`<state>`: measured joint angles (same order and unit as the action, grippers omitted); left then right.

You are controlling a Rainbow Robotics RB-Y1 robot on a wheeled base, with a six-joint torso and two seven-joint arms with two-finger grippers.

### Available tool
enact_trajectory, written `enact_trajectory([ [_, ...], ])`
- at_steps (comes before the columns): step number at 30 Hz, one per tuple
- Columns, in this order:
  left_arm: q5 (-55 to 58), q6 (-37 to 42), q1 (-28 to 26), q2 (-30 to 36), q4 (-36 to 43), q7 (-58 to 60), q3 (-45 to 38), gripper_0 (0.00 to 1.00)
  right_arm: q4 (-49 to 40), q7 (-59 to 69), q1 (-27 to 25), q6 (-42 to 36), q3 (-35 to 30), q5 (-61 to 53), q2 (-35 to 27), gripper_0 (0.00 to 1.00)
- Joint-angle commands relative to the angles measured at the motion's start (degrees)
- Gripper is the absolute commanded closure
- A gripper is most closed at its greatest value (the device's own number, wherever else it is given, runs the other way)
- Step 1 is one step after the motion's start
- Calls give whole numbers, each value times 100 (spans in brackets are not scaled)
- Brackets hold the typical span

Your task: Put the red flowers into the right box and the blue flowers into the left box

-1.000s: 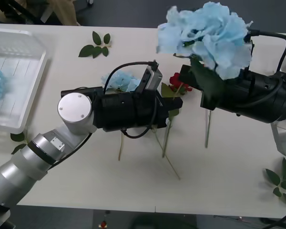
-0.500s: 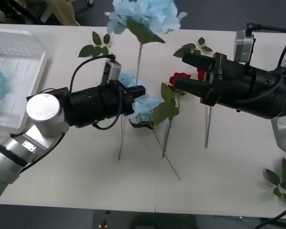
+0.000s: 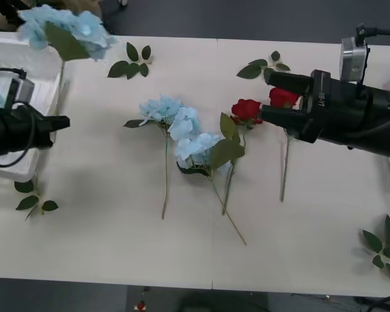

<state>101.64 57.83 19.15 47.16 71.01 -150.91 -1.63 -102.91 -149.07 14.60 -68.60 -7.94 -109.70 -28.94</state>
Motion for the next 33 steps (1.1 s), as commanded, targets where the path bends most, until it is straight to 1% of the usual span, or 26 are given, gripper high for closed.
enact_trajectory([
  [1, -593, 668, 467, 294, -254, 229, -637, 100, -18, 1443, 87, -206, -5, 54, -780, 15],
  [4, -1384, 1204, 792, 496, -351, 299, -980, 100, 122, 2506, 87, -355, -5, 54, -1193, 14],
  [7, -2113, 1459, 986, 655, -351, 343, -1129, 100, 289, 3385, 96, -434, -76, 204, -1421, 14],
  [12, -3265, 1564, 1161, 839, -351, 361, -1173, 100, 527, 4290, 175, -707, -278, 626, -1483, 15],
  [18, -4574, 1564, 1337, 936, -351, 352, -1182, 100, 579, 5433, 342, -848, -506, 1329, -1536, 14],
  [23, -5242, 1555, 1372, 936, -351, 352, -1173, 100, 579, 6233, 571, -848, -515, 1891, -1527, 14],
  [25, -5541, 1555, 1364, 918, -351, 361, -1129, 100, 562, 6690, 702, -865, -515, 2278, -1500, 14],
  [27, -5770, 1555, 1372, 901, -351, 361, -1050, 100, 562, 7015, 825, -1023, -515, 2673, -1430, 14],
  [33, -5875, 1503, 1364, 892, -447, 387, -988, 100, 562, 7525, 1256, -1586, -410, 4071, -1070, 14],
])
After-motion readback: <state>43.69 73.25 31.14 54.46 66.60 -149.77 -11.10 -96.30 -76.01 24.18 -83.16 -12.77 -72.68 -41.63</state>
